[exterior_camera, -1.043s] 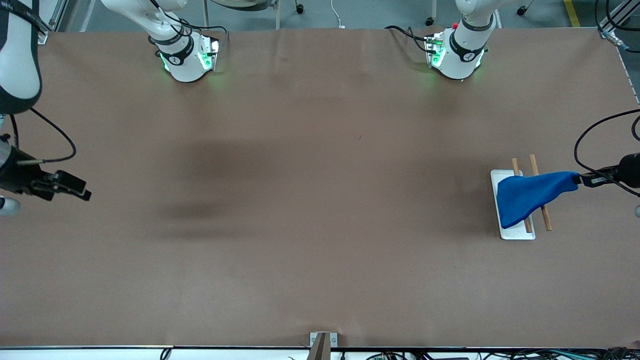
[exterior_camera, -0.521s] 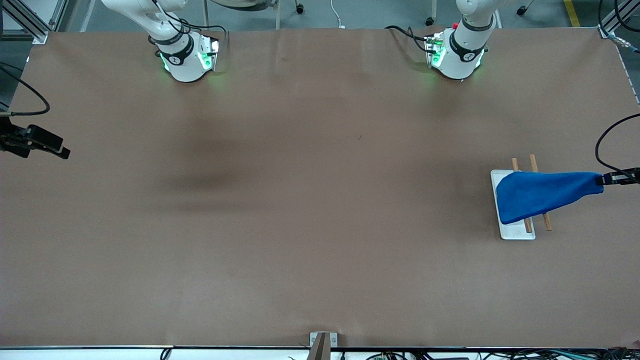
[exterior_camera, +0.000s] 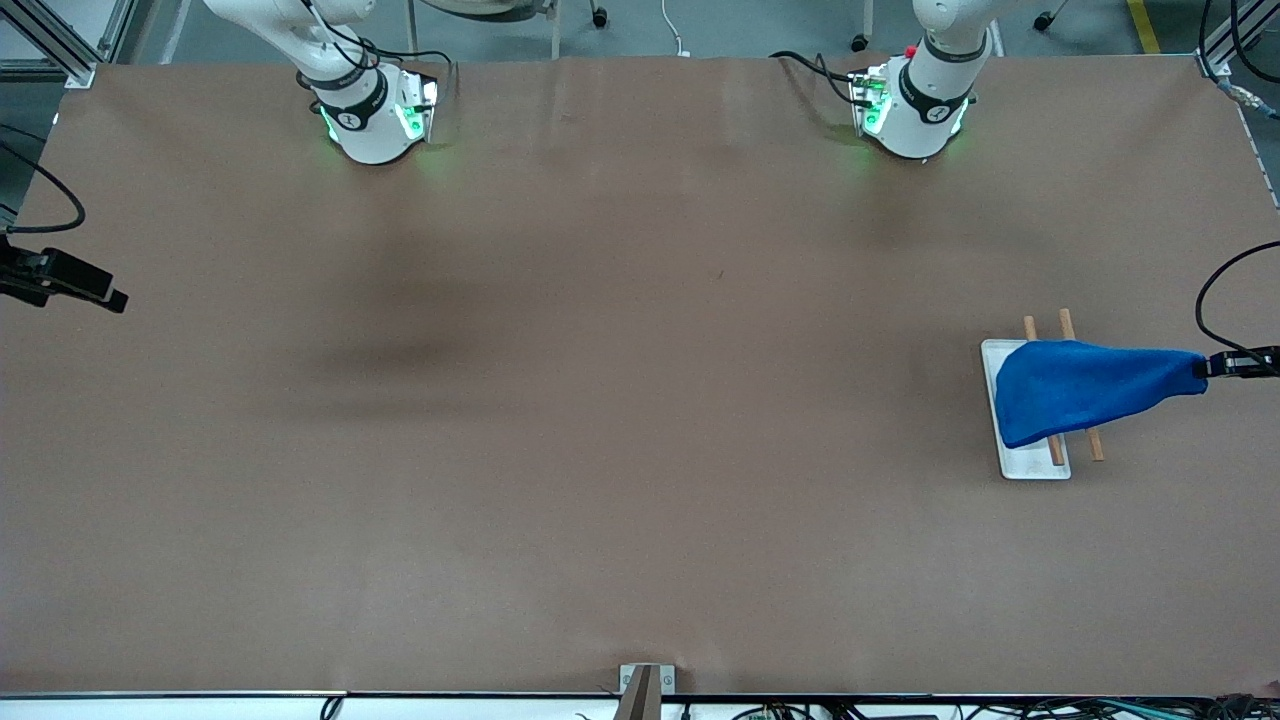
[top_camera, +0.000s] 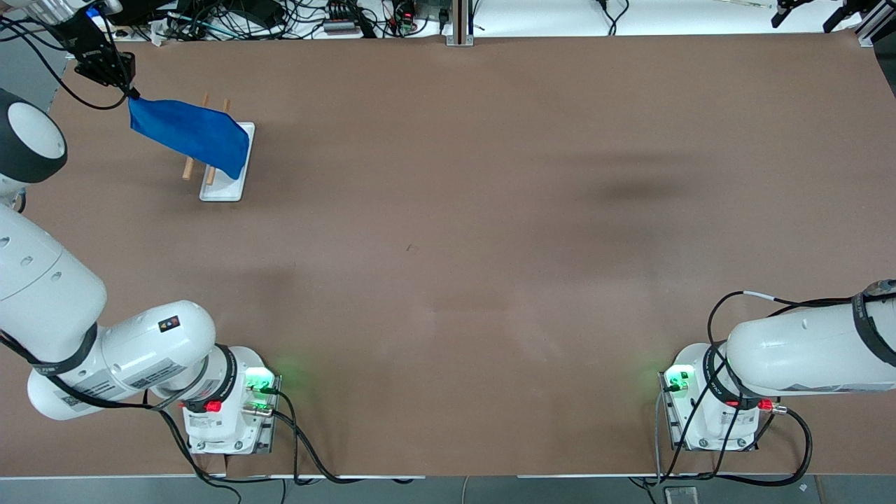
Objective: Right arm passes towel to left arm to hang
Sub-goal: 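Drape the towel over the wooden dowels with the left gripper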
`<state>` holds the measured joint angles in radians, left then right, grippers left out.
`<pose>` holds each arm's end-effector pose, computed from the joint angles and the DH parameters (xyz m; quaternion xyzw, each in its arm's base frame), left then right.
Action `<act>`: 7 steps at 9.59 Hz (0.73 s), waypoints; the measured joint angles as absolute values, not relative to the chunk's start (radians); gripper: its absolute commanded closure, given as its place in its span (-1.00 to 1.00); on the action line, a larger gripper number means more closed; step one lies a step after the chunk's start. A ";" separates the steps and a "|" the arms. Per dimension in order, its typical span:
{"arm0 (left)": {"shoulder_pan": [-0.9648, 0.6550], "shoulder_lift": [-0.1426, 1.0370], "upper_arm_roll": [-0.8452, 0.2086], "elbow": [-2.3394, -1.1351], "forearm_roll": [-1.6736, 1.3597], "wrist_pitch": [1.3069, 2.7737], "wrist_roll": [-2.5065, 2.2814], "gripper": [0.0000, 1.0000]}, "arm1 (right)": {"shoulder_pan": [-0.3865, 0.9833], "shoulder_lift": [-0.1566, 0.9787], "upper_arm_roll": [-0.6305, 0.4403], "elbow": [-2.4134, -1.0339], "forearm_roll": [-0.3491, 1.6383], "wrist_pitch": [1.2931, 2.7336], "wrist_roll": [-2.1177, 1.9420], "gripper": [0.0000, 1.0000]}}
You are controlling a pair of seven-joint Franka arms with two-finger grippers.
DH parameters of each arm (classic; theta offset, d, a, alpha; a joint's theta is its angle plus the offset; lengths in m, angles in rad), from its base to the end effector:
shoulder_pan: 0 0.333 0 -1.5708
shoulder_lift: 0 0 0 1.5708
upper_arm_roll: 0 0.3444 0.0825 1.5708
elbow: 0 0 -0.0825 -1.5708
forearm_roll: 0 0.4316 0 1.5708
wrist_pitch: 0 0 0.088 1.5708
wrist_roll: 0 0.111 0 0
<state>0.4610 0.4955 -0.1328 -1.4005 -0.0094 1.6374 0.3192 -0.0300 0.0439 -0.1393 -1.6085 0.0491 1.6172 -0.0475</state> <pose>0.6841 0.2492 0.4098 0.9912 0.0092 -0.1085 0.0753 0.6107 -0.0973 0.6068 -0.9977 0.0624 0.0150 0.0232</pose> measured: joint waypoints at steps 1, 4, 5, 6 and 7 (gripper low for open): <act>0.468 0.510 -0.133 -1.397 -0.009 1.641 0.338 1.00 | -0.041 0.037 -0.139 -1.628 0.046 1.616 -0.047 -1.00; 0.502 0.539 -0.132 -1.394 -0.002 1.678 0.417 1.00 | -0.046 -0.017 -0.129 -1.678 0.044 1.615 -0.048 -1.00; 0.511 0.546 -0.132 -1.393 0.001 1.688 0.433 1.00 | -0.046 -0.027 -0.125 -1.681 0.044 1.614 -0.048 -1.00; 0.512 0.551 -0.132 -1.392 0.012 1.697 0.443 1.00 | -0.046 -0.030 -0.124 -1.681 0.044 1.616 -0.055 -1.00; 0.512 0.556 -0.133 -1.391 0.019 1.704 0.450 0.97 | -0.046 -0.032 -0.124 -1.675 0.043 1.617 -0.062 -1.00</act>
<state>0.5123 0.5558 -0.1329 -1.3908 0.0190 1.7043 0.4499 -0.0456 -0.0316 -0.1239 -1.6746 0.0433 1.6168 -0.0623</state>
